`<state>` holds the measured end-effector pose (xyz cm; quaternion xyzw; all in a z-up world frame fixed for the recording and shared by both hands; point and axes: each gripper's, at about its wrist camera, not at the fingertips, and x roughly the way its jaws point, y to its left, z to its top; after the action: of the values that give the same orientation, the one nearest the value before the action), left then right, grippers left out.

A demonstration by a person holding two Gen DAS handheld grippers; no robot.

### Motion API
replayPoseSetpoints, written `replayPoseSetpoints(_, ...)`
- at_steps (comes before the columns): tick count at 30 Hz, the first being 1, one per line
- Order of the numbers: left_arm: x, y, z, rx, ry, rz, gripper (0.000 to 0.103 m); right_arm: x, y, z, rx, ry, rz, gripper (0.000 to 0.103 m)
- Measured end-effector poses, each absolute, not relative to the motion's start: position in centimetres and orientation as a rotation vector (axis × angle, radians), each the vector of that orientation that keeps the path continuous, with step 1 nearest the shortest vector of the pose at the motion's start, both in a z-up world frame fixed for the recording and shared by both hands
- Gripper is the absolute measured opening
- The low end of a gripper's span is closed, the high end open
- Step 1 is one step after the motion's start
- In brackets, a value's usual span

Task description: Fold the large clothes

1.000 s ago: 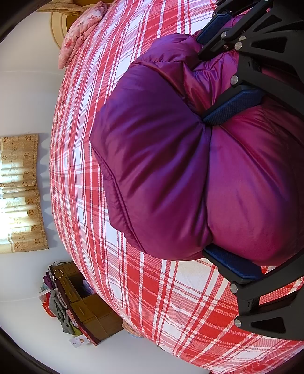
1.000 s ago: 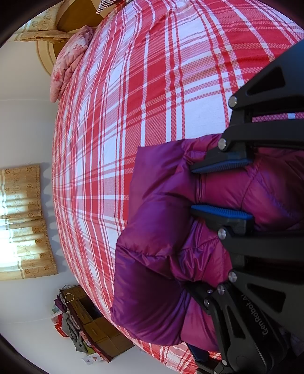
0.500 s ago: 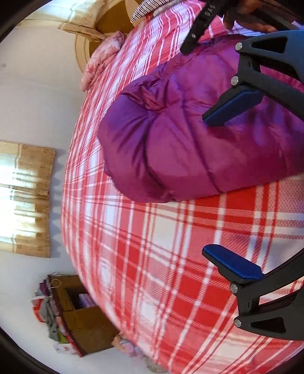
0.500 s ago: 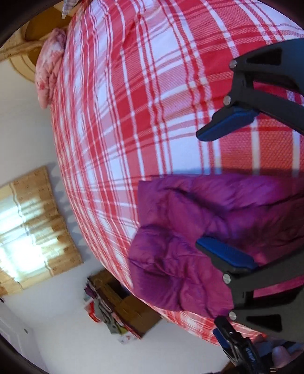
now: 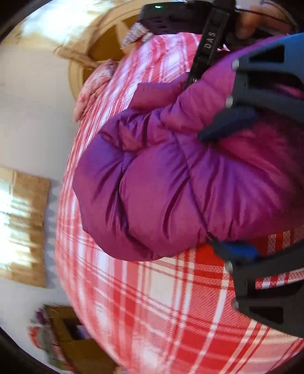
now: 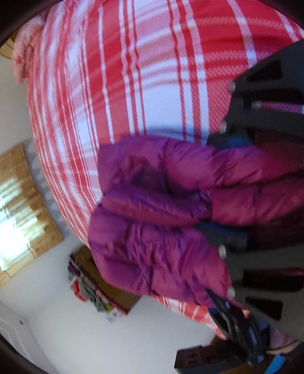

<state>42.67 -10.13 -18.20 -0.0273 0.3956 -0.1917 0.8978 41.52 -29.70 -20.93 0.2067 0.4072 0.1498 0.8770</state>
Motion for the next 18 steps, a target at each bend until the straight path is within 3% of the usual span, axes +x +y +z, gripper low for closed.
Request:
replayPoseSetpoints(1,42.3,-10.4,-17.7,-0.032,0.806,-0.402,0.05,41.2,-29.6,-20.8,0.441,0.841,0.34,0.03)
replayPoseSetpoints(4,40.9,-10.6,-16.1,0.017,0.769,-0.393,0.032,39.4,-28.9,-19.9,0.433,0.786,0.359,0.025)
replayPoseSetpoints(18,34.3,-0.1,-9.3,0.007,0.661,-0.199,0.029,36.4,-19.2,-13.5,0.376,0.683,0.565,0.024)
